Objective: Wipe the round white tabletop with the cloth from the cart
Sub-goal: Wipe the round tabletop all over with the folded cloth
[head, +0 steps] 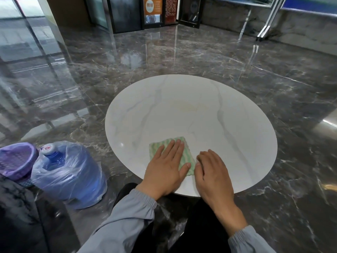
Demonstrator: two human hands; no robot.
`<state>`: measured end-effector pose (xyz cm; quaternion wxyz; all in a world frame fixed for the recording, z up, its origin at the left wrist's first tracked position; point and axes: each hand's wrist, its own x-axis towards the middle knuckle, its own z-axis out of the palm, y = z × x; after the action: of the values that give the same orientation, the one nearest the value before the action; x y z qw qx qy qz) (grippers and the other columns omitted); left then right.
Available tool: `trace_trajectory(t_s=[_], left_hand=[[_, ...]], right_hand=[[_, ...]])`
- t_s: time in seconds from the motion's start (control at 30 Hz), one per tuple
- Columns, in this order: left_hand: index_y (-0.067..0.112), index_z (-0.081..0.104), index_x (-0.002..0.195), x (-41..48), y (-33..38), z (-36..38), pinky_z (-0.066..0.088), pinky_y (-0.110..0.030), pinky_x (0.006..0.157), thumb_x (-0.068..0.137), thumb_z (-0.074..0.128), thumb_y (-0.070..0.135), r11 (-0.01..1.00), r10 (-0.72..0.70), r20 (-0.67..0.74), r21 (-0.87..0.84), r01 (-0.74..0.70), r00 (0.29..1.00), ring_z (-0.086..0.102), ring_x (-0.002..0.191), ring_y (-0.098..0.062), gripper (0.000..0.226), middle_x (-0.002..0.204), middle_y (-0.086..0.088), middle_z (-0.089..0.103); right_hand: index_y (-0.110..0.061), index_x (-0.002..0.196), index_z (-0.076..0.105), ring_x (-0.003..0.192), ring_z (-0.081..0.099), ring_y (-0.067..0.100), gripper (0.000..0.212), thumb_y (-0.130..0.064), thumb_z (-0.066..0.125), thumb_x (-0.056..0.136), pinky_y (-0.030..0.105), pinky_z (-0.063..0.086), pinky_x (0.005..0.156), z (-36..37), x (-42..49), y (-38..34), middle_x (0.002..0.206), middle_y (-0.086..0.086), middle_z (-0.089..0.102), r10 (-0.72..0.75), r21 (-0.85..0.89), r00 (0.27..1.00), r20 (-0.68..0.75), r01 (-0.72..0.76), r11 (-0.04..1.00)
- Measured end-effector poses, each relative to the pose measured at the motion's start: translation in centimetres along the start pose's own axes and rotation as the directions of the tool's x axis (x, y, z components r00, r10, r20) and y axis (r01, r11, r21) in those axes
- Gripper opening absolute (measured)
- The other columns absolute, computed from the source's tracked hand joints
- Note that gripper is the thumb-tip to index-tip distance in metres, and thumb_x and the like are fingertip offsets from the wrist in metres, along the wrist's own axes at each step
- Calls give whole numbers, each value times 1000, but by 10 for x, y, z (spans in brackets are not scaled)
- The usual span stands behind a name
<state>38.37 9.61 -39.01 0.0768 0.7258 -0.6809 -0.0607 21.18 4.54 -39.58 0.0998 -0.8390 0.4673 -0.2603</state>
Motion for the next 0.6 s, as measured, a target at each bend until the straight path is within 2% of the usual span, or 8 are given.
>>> trace_trajectory(t_s=[0.1, 0.17, 0.27, 0.37, 0.47, 0.6], left_hand=[[26, -6, 166, -6, -16, -8, -12, -33, 128, 106, 11, 61, 1000, -8, 51, -3, 9, 999, -16, 157, -4, 71, 172, 12, -12], [29, -3, 166, -8, -34, -15, -10, -32, 128, 105, 10, 63, 999, -27, 73, -15, 28, 997, -15, 157, -2, 71, 172, 15, -10], [33, 1, 166, -12, -53, -19, -9, -32, 129, 93, -4, 68, 997, -56, 65, -40, 59, 996, -13, 157, -1, 81, 173, 17, -6], [34, 2, 166, -17, -46, -18, -10, -33, 128, 93, -9, 64, 999, -40, 41, 2, 40, 998, -14, 158, -5, 80, 172, 17, -6], [32, 2, 166, -32, -27, -15, -7, -37, 130, 102, -3, 59, 999, 47, 23, 5, -47, 999, -15, 158, -7, 70, 173, 14, -4], [29, 13, 166, -55, -9, -1, 0, -40, 128, 112, 15, 54, 985, 173, -31, 3, -173, 984, -2, 161, -10, 61, 173, 10, 8]], right_hand=[[-7, 112, 67, 127, 48, 21, 22, -15, 49, 102, 21, 17, 120, -5, 0, -5, 119, 7, 67, -19, 0, 1000, -22, 19, 1000], [-7, 108, 66, 123, 47, 21, 14, -10, 54, 101, 16, 11, 119, -7, 1, -6, 114, 7, 66, -40, 3, 999, -12, 40, 999], [-9, 112, 65, 128, 51, 28, 22, -18, 48, 102, 27, 21, 121, -5, 4, -5, 119, 4, 64, -47, 8, 999, 26, 47, 999], [-8, 123, 66, 136, 49, 29, 32, -22, 46, 103, 37, 30, 119, -1, 5, -8, 131, 6, 64, -19, 49, 1000, 23, 18, 999], [-10, 123, 65, 138, 47, 25, 31, -22, 42, 106, 34, 28, 120, -2, 7, -13, 131, 4, 64, 5, 85, 1000, 23, -7, 996], [-17, 124, 61, 144, 41, 20, 32, -31, 37, 109, 34, 27, 123, -1, 3, -13, 133, -3, 60, -5, 91, 998, 56, 0, 996]])
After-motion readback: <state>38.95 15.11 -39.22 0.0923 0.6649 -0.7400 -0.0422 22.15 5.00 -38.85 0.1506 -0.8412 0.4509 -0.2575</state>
